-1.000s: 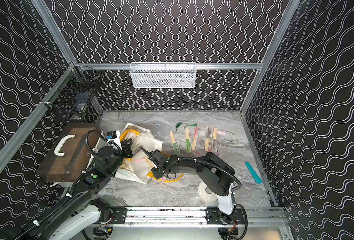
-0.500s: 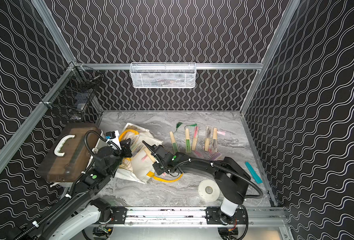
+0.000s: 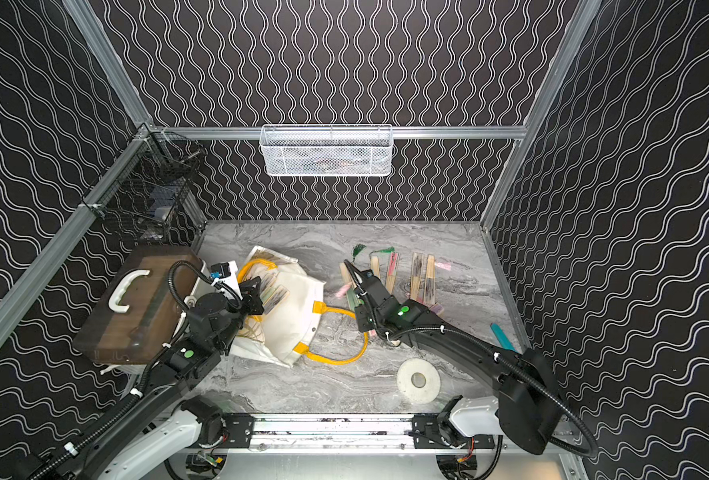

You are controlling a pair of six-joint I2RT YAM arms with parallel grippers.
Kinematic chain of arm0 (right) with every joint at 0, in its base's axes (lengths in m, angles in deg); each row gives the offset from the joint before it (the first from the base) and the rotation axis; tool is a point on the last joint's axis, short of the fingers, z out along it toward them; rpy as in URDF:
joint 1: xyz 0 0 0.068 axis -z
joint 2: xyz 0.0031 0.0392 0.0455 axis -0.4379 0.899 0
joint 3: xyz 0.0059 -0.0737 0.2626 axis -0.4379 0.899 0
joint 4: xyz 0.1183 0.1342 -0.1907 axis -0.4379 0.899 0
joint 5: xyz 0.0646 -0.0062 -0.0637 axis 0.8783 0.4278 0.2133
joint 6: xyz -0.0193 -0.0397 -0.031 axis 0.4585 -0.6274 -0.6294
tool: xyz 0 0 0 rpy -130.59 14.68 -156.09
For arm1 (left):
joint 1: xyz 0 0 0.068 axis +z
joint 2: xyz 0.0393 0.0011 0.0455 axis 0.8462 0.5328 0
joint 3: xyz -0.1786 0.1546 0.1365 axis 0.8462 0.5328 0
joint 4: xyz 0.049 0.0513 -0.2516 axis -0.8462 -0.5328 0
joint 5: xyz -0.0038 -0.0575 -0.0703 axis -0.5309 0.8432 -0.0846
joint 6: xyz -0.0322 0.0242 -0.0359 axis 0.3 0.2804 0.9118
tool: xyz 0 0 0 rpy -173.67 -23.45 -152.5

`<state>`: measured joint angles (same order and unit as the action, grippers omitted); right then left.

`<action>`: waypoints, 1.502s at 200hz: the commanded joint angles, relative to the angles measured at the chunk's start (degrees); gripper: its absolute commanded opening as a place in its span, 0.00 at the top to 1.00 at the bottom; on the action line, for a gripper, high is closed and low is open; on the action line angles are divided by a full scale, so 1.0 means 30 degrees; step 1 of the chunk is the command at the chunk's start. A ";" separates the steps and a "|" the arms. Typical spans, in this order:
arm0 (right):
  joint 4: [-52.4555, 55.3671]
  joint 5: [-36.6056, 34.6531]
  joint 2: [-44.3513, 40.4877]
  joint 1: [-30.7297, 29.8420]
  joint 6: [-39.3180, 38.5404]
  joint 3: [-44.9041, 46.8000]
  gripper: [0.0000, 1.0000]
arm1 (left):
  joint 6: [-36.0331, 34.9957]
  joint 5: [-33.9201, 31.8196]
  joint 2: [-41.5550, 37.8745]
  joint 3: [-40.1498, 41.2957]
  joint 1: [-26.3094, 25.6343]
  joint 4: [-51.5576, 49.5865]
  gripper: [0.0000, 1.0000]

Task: Take out the folding fans from the tote bags
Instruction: Place the folding fan at the center of the board.

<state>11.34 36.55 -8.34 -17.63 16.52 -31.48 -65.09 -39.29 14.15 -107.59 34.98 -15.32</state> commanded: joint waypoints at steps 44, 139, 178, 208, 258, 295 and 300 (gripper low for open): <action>-0.0093 0.0541 0.1741 0.0937 0.1100 0.0518 0.73 | 0.0222 -0.0938 -0.0382 -0.0267 0.0009 -0.0123 1.00; -0.1744 0.2921 0.6507 0.1631 0.1449 0.0332 0.73 | 0.0137 -0.0928 -0.0428 -0.0264 -0.0001 -0.0156 1.00; -0.1515 0.3750 0.6922 0.1636 0.0947 0.0156 0.68 | 0.0165 -0.0839 -0.0300 -0.0234 0.0015 -0.0020 1.00; -0.1212 0.3572 0.7477 0.1632 0.0931 -0.0019 0.65 | 0.0167 -0.0833 -0.0304 -0.0201 0.0014 -0.0002 1.00; 0.0061 0.2464 0.6423 0.1641 0.1247 -0.0546 0.47 | 0.0070 -0.1087 -0.0545 -0.0322 0.0014 -0.0326 1.00; 0.1341 0.2037 0.3380 0.1641 0.1459 -0.1730 0.42 | 0.0073 -0.1051 -0.0530 -0.0293 0.0007 -0.0357 1.00; 0.1516 0.1963 0.2950 0.1638 0.1459 -0.1966 0.42 | 0.0096 -0.1042 -0.0532 -0.0293 0.0000 -0.0330 1.00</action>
<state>12.23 44.42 5.23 -12.66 20.04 -34.57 -65.09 -41.60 12.82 -108.00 34.98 -17.79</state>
